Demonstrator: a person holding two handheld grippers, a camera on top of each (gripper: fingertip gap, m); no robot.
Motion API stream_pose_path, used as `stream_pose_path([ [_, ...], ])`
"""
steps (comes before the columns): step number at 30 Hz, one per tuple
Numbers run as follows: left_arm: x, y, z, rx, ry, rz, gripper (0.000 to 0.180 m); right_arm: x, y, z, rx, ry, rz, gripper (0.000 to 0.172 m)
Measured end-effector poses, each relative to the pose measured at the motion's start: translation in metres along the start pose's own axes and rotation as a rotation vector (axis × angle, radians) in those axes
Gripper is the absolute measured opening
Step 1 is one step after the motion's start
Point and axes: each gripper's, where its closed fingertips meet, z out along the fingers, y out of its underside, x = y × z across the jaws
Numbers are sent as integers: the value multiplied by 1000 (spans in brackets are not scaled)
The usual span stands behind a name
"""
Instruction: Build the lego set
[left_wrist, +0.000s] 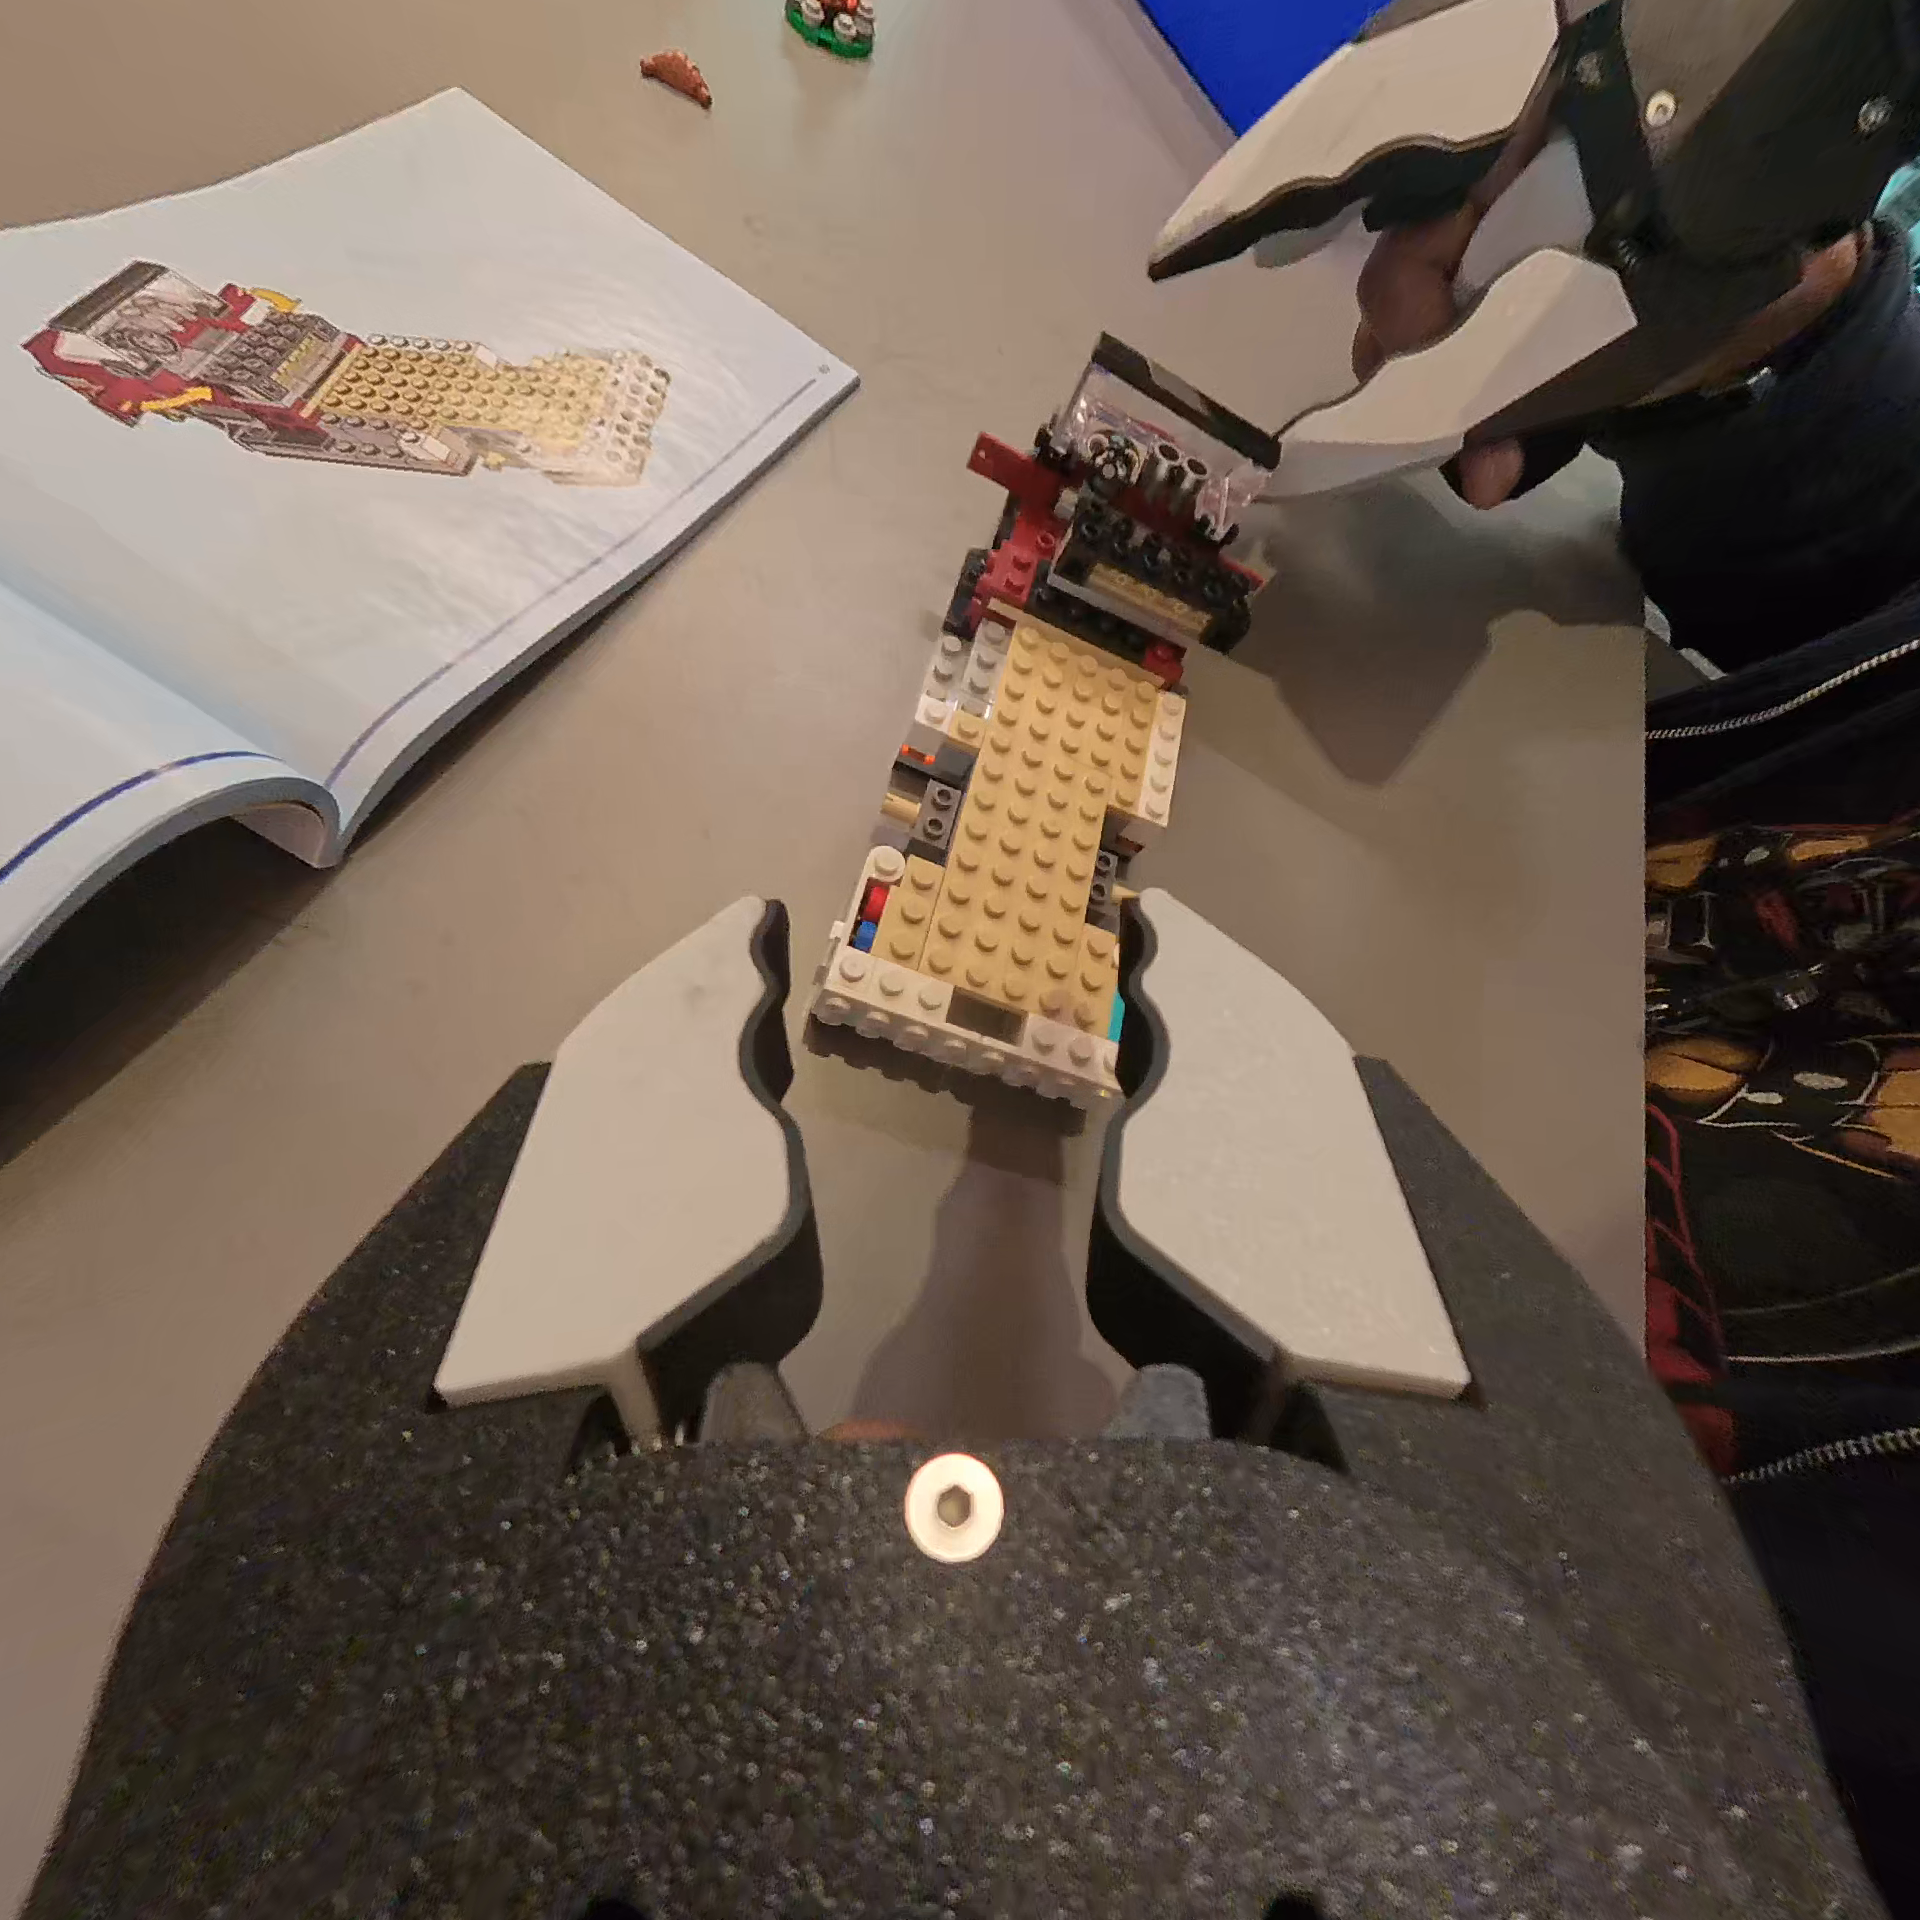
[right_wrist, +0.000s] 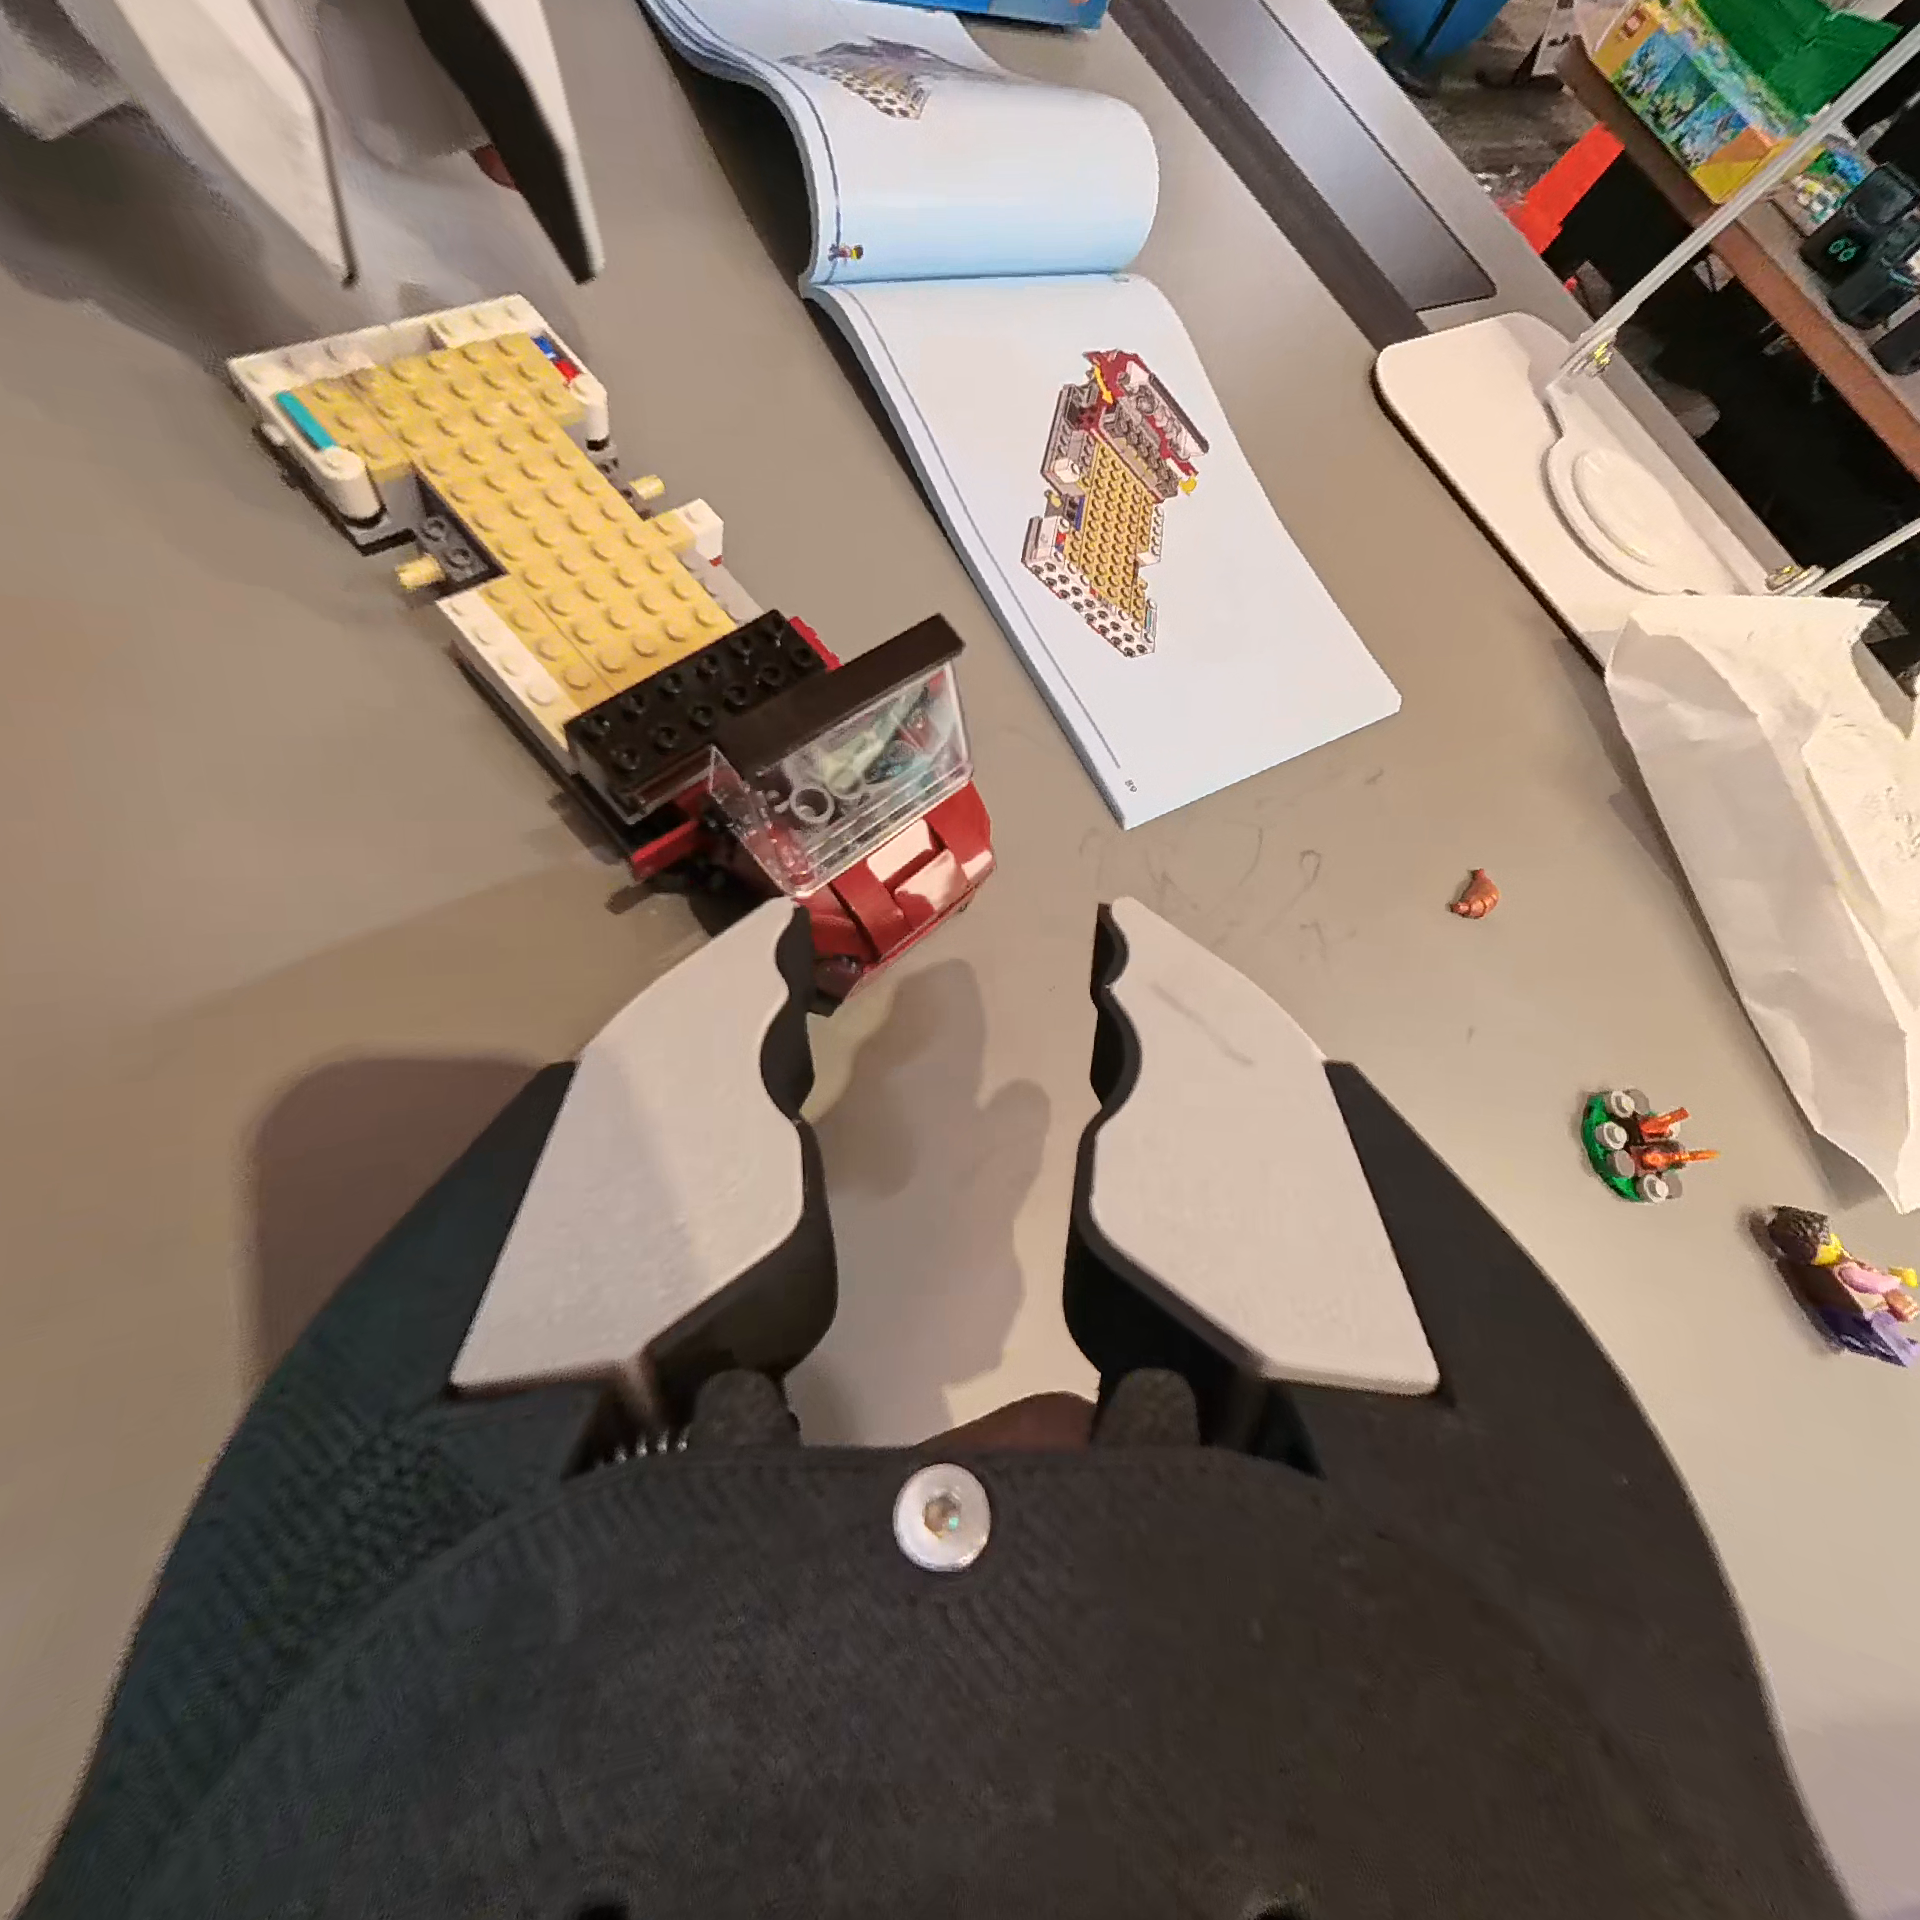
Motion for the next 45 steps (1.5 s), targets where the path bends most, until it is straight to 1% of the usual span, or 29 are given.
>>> stream_pose_path([
  [7, 12, 8, 9, -59, 30, 26, 61, 9, 2, 4, -14, 14, 1, 51],
  [11, 22, 10, 11, -80, 49, 47, 58, 15, 4, 7, -30, 24, 0, 50],
  [15, 37, 11, 13, -86, 102, 62, 51, 23, 7, 9, -53, 41, -12, 50],
  [24, 77, 13, 22, -91, 228, 84, 48, 39, 12, 9, -83, 82, -9, 50],
  [26, 76, 13, 22, -95, 207, 87, 49, 40, 13, 3, -82, 91, 4, 49],
  [29, 69, 6, 20, -60, 183, 65, 49, 33, 14, -8, -79, 88, 31, 49],
  [32, 52, -3, 20, -28, 132, 10, 51, 12, 14, -14, -73, 53, 43, 47],
  [35, 28, -10, 27, -22, 51, -55, 54, -11, 15, -10, -85, 24, 49, 47],
  [36, 24, -11, 30, -28, 44, -73, 54, -16, 15, -7, -86, 26, 48, 47],
  [40, 22, -7, 44, -95, 43, -74, 53, -23, 10, 4, -72, 46, 89, 48],
  [45, 36, -1, 53, -154, 63, -48, 50, -16, 3, 12, -55, 85, 133, 49],
])
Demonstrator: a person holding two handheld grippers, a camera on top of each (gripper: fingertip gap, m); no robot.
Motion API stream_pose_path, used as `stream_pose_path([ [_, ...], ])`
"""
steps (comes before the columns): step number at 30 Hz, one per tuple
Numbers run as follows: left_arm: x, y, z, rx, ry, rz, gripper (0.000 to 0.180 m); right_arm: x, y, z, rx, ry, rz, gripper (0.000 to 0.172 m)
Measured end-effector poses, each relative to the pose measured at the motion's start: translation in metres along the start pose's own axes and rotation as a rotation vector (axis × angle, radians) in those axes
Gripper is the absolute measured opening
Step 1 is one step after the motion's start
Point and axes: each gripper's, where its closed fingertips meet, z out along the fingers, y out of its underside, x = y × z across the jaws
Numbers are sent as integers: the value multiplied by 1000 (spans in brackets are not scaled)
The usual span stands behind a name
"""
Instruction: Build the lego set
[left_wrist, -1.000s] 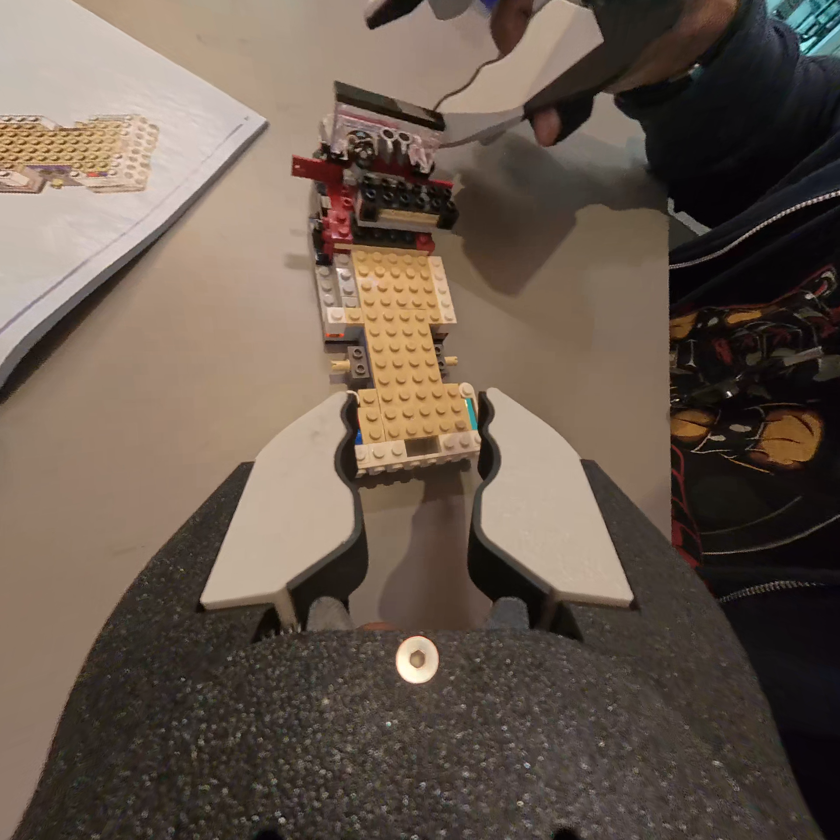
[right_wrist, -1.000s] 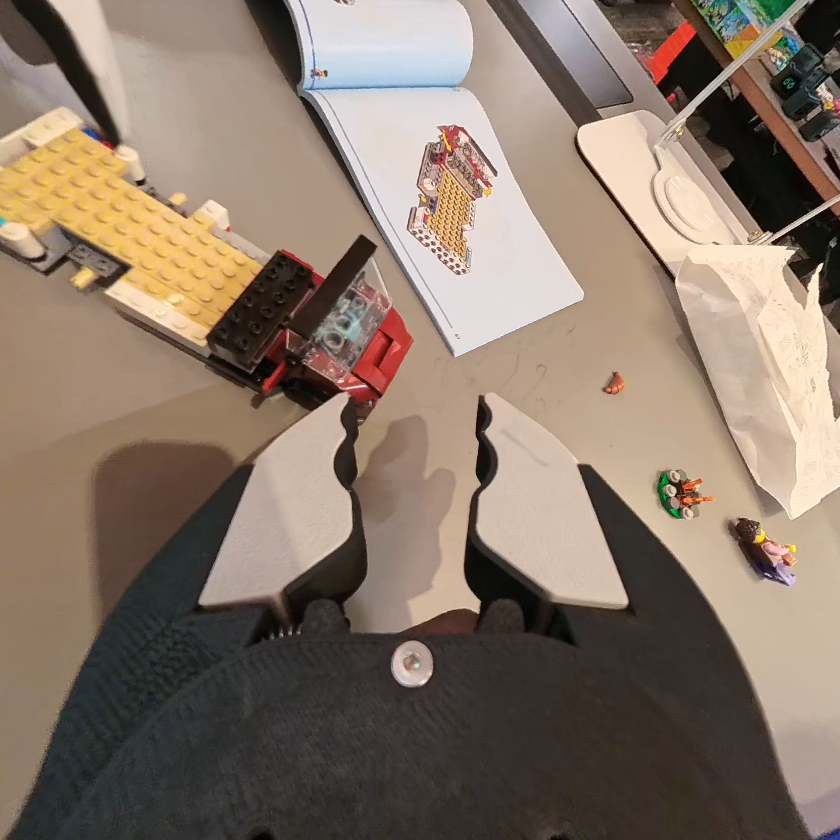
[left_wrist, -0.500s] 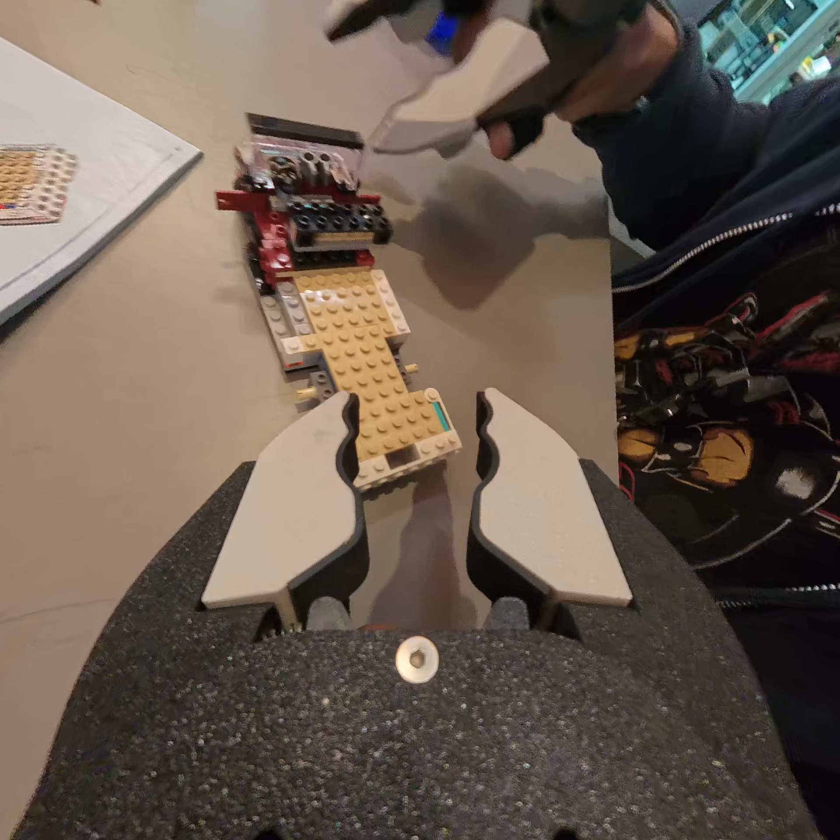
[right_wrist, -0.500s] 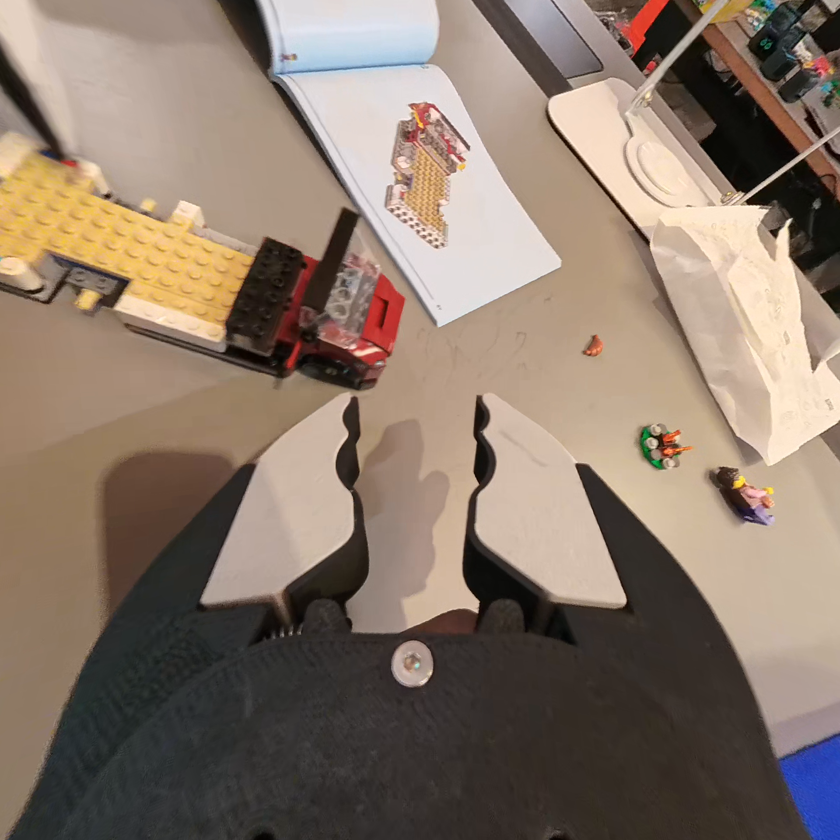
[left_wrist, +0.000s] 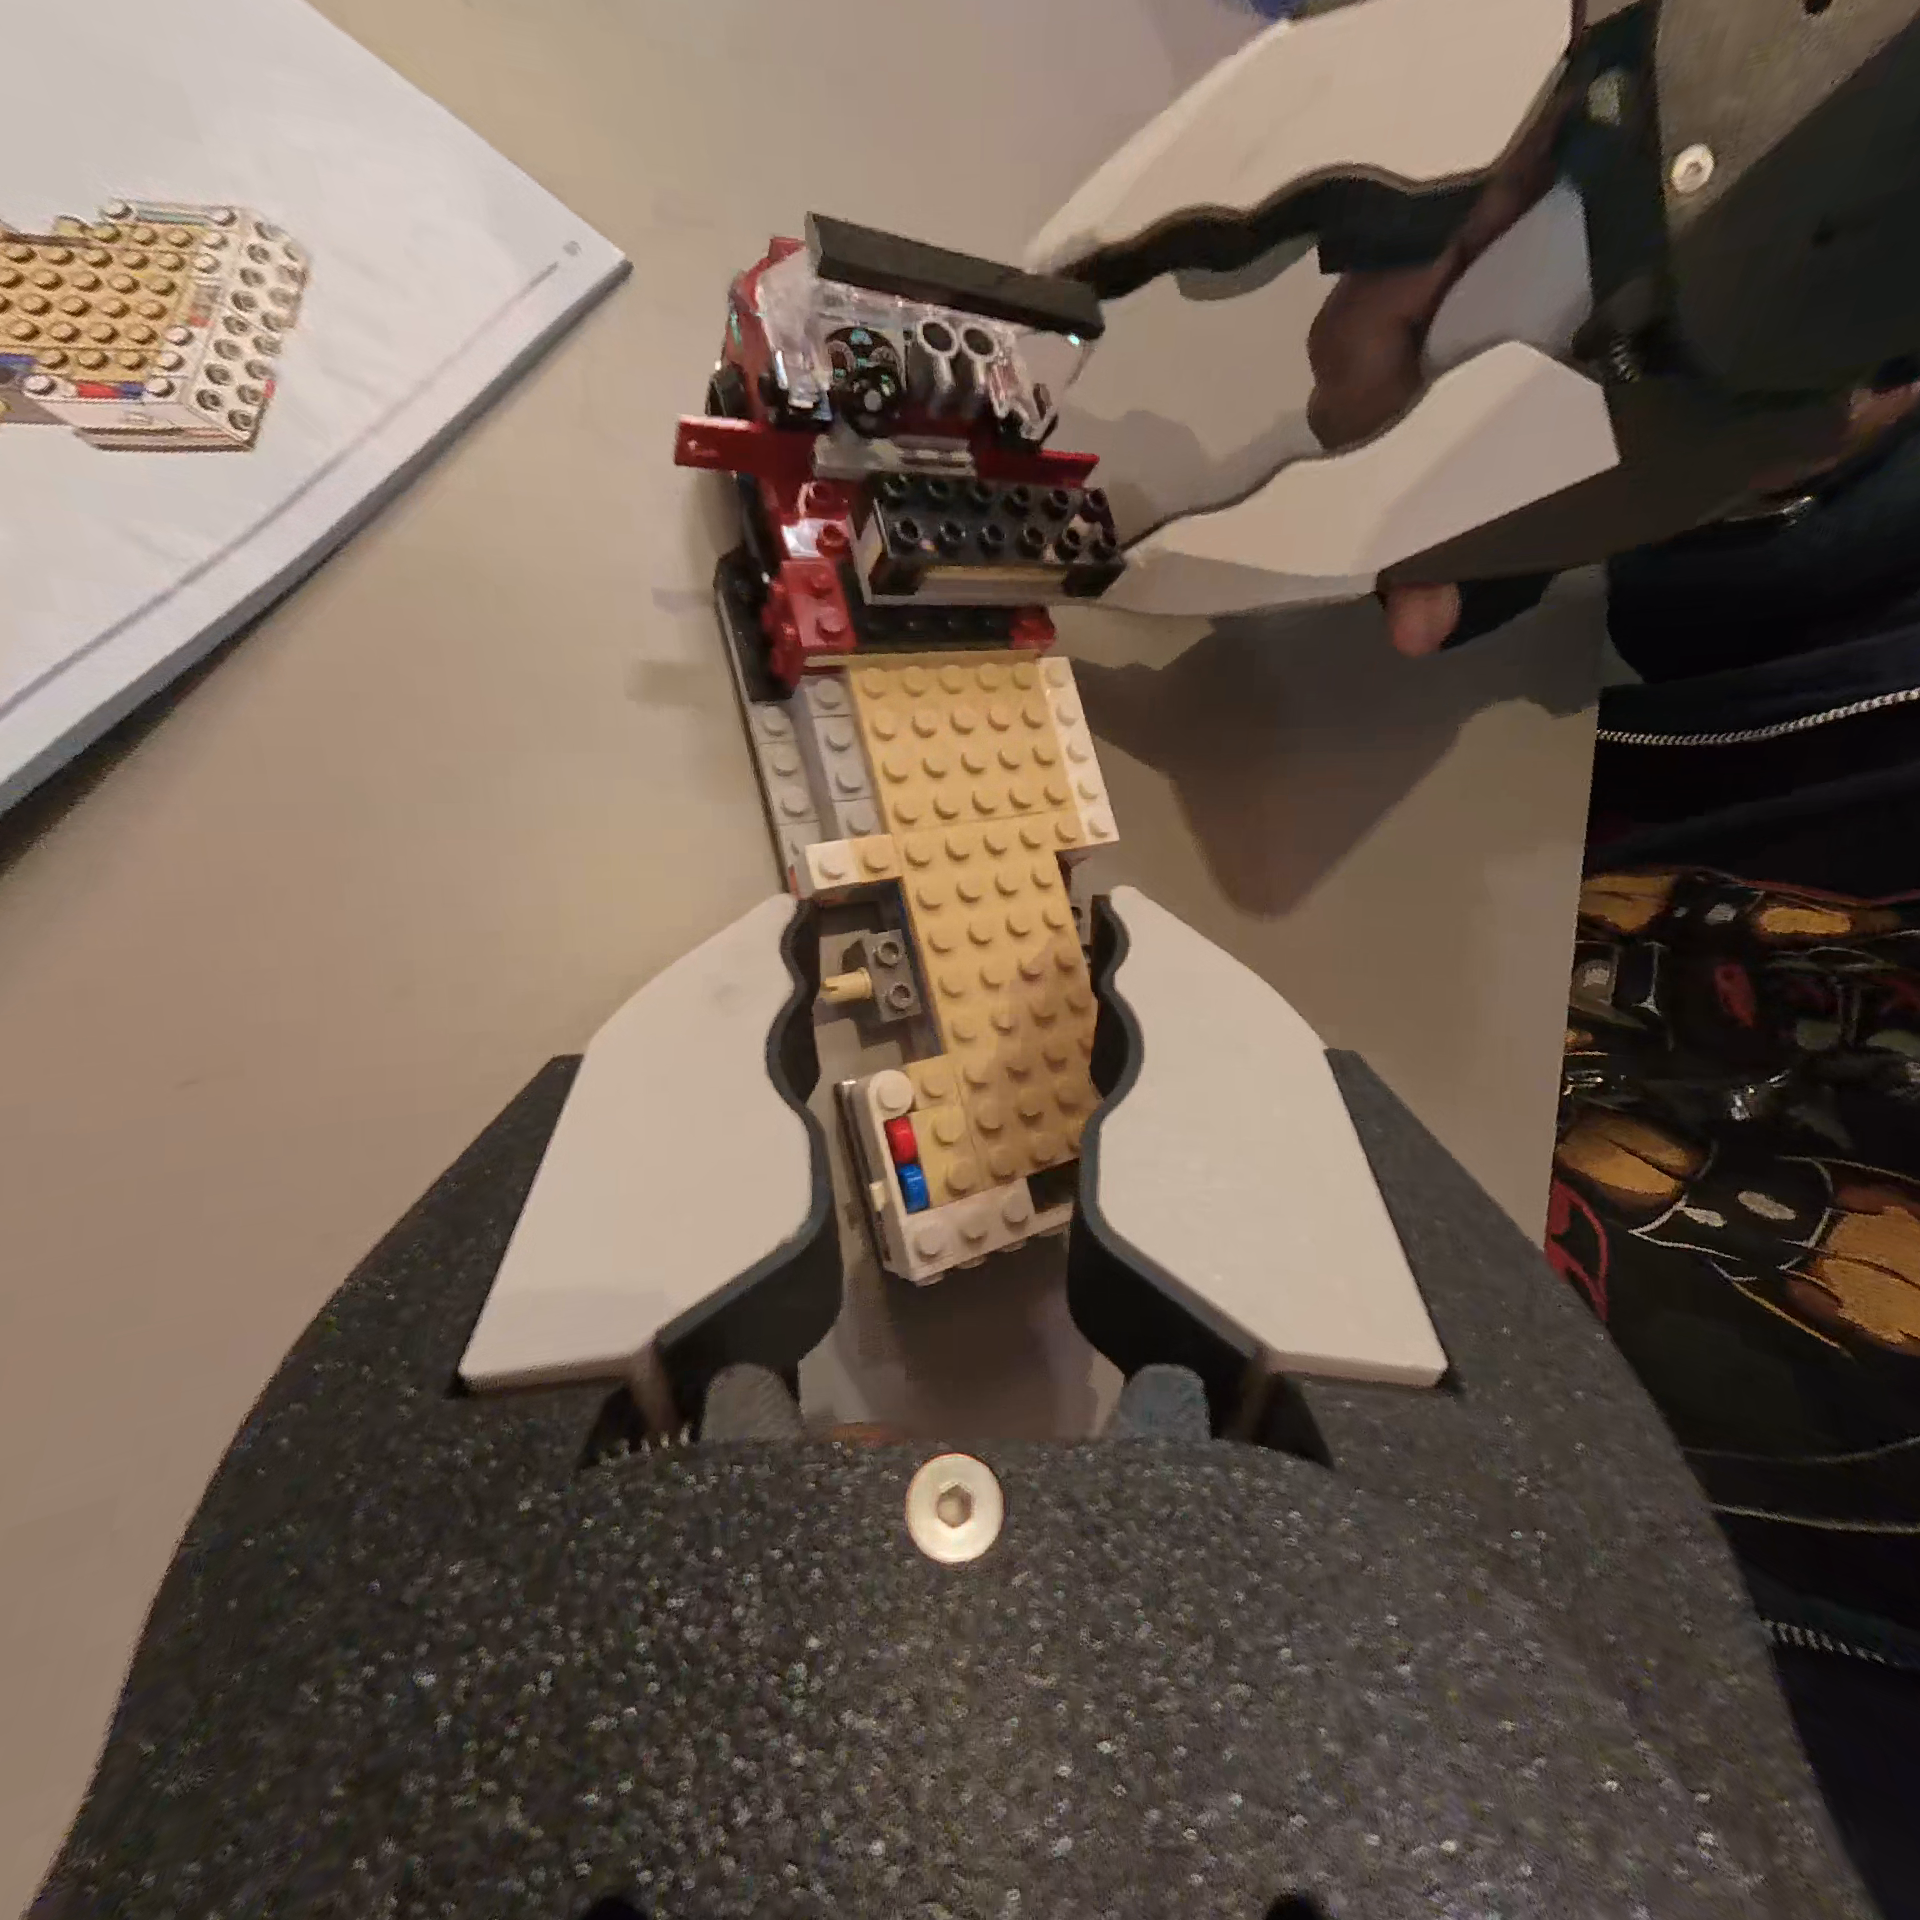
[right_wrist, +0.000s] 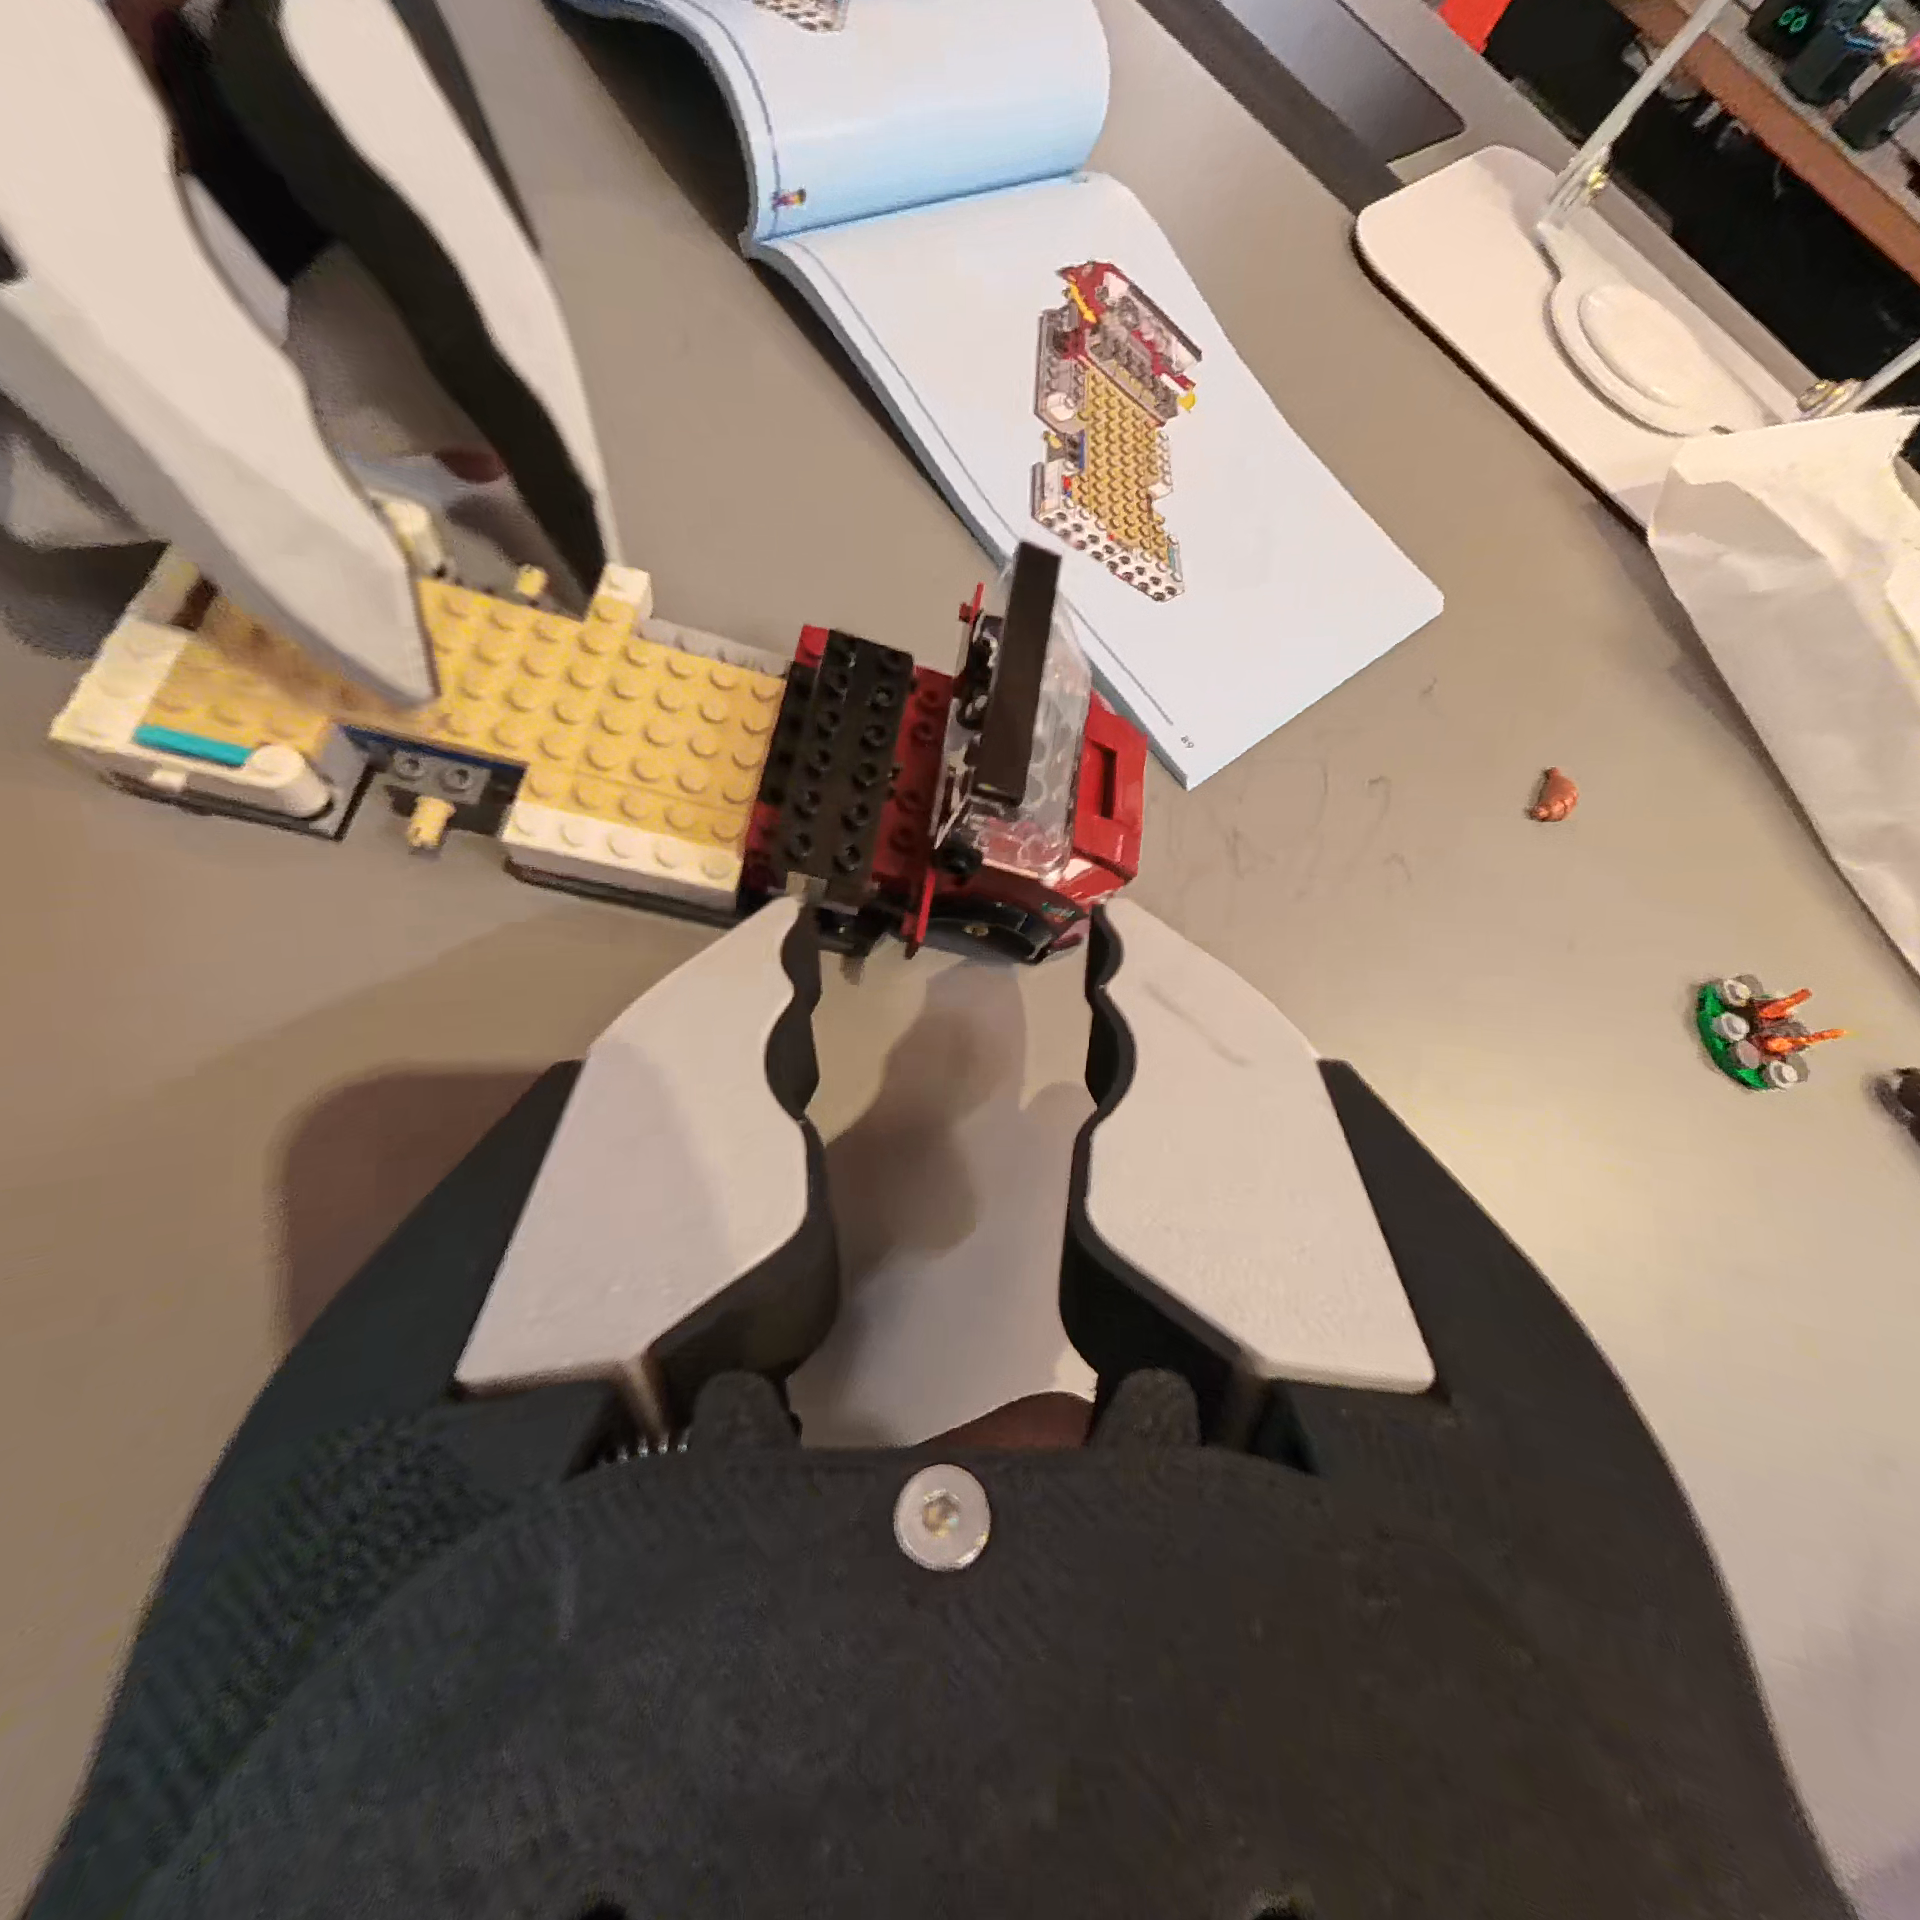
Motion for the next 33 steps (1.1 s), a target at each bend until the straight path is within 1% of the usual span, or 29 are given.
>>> stream_pose_path([
  [2, 5, 0, 2, -2, 6, 1, 50, 5, -2, 1, 10, 12, 18, 49],
  [7, 25, -1, 7, 19, 81, -10, 47, 19, 2, 1, 1, 51, 44, 49],
  [11, 21, -1, 6, 18, 42, 6, 47, 21, 7, -8, -4, 55, 35, 48],
  [15, 10, -23, -3, 118, 13, -14, 46, 17, 8, -12, 5, 26, 63, 46],
  [17, 5, -38, -4, 172, 1, -18, 35, 13, 4, -11, 15, -6, 105, 44],
  [20, 2, -50, 3, 188, -21, 11, 27, 2, -5, -12, 44, -62, 154, 36],
  [24, -1, -48, 14, 137, -62, 79, 25, -9, -8, -7, 38, -104, 174, 33],
  [27, -4, -51, 17, 150, -82, 96, 23, -7, -8, -1, 28, -100, 189, 27],
  [30, -4, -54, 21, 159, -75, 91, 19, -5, -10, 1, 39, -97, 197, 16],
  [33, -7, -58, 24, 161, -101, 103, 16, 5, -10, 3, 47, -53, 206, 12],
])
